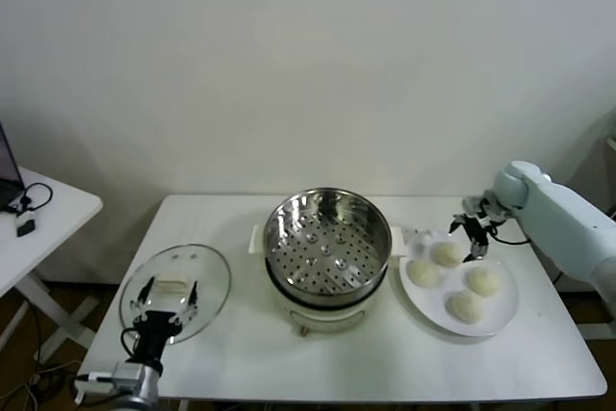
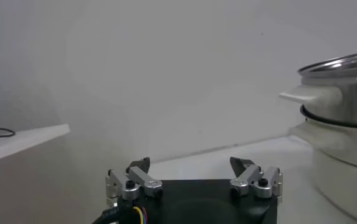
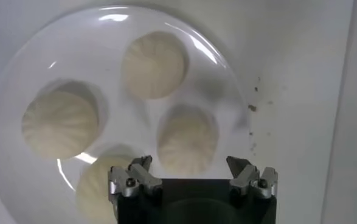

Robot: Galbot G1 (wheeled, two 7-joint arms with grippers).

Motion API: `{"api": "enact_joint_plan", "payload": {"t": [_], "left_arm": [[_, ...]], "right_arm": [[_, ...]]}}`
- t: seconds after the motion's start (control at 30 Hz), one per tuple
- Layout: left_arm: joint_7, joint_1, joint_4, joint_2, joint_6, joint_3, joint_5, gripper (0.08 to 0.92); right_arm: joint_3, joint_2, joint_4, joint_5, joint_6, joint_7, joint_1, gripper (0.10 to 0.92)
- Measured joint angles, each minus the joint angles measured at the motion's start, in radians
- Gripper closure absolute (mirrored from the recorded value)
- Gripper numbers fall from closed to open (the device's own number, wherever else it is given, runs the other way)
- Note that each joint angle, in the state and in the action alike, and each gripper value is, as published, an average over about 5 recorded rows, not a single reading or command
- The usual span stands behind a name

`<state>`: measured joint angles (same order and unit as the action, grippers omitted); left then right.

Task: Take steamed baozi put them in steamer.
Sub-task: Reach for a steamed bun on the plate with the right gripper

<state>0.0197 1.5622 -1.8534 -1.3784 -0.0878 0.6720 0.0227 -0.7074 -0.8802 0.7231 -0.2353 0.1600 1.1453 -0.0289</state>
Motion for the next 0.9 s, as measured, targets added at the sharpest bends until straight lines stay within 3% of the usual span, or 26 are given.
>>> {"api": "enact_joint_plan", "payload": {"t": [0.63,0.9], "left_arm": [[-0.002,0.009,0.01,-0.002,-0.008,0.017,0.015,0.177],[-0.002,0.01,0.012,-0.002,-0.009,0.02,0.017,0.177]], "right_arm": [[0.022,-0.049,-0.056,-0.046,0.002,-0.009,0.02,0.204],[0.035,-0.06,-0.075,-0.056,0.003,-0.013,0.026,0.276]]}}
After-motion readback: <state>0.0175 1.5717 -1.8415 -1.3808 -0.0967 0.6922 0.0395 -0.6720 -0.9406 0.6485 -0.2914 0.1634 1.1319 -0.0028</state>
